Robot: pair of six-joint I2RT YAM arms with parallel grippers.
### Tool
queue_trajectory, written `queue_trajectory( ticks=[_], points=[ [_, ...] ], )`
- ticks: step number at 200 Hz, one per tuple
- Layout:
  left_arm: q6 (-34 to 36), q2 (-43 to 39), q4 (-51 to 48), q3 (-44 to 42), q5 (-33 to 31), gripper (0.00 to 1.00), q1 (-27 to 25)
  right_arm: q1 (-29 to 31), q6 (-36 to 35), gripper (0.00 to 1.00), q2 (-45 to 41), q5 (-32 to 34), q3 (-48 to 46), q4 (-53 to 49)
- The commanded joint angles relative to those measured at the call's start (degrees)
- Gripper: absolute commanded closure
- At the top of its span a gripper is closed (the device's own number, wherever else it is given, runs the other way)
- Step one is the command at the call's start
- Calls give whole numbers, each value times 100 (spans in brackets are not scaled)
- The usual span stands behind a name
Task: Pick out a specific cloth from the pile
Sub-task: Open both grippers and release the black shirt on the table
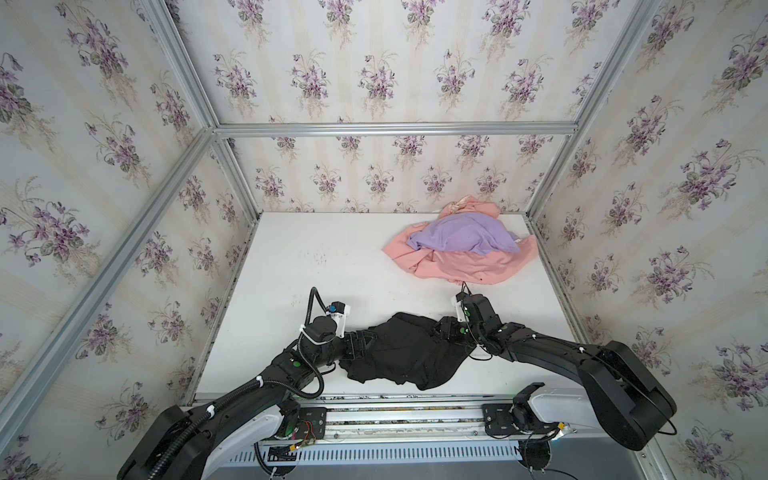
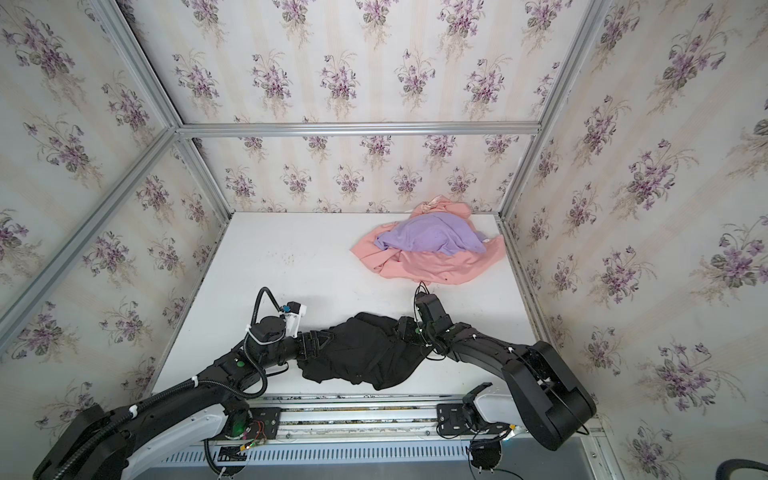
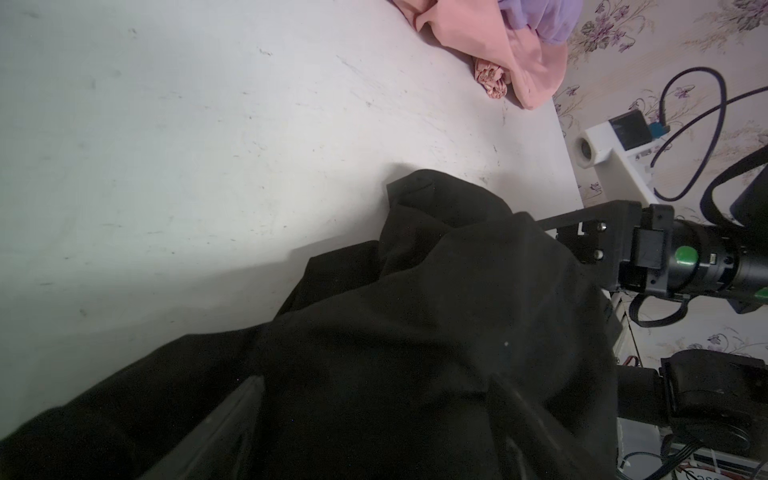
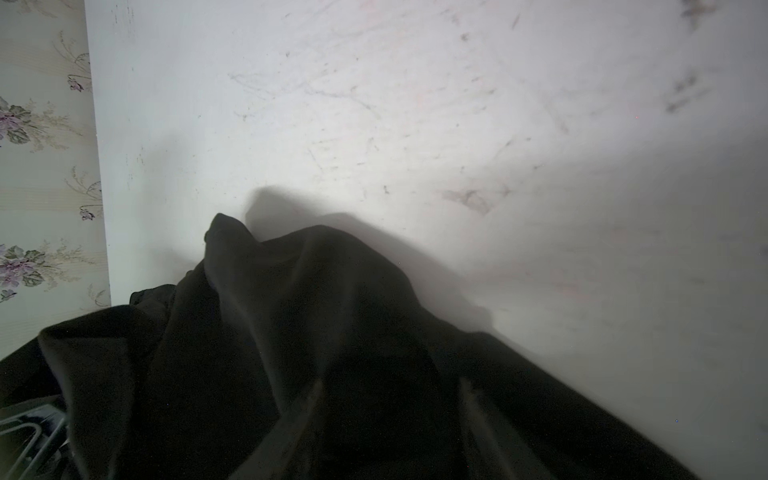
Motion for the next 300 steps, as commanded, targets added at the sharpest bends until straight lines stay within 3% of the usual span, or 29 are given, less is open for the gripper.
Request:
queue_trajectory(
  ticks=[1,61,104,147,165,188,207,221,252,279,300],
  points=[
    [89,-116,-85,35,-184,13,13,5,-268,43,-185,129,141,-432],
    [671,-960,-750,426,-871,2,31,-30,-1389,34,-1332,1451,602,-1584],
    [1250,-1868,-1638,938,-1830,0,38,-56,-2750,27,-2254,2596,845,-2063],
    [844,-2436,-2061,1268,-3640,0,38,-56,-4217,25,-2981,3088,628,-1685],
    [1478,-2452,-2069,1400,-4026,0,39,-56,-4630,24,-3281,3238,149,-1136],
    [2457,-2218,-1492,1105,-4691,0,98,-56,-4571,23,-3534,3393,-339,-345],
    [3245,-1916,-951,942,-4591,0,402,-56,-4801,23,-3302,3863,-468,283],
    [3639,-1617,-547,850,-4075,0,887,-56,-5220,23,-2873,4119,-761,1315],
    [3536,-710,122,776,-3007,1,2253,-133,-5715,24,-1354,4774,-980,3353],
    [3491,-151,470,768,-2453,2,3069,-336,-5907,25,-4,4332,-1003,4800],
    [3633,101,702,758,-2395,2,3217,-395,-6410,25,847,4321,-1006,6155]
  ],
)
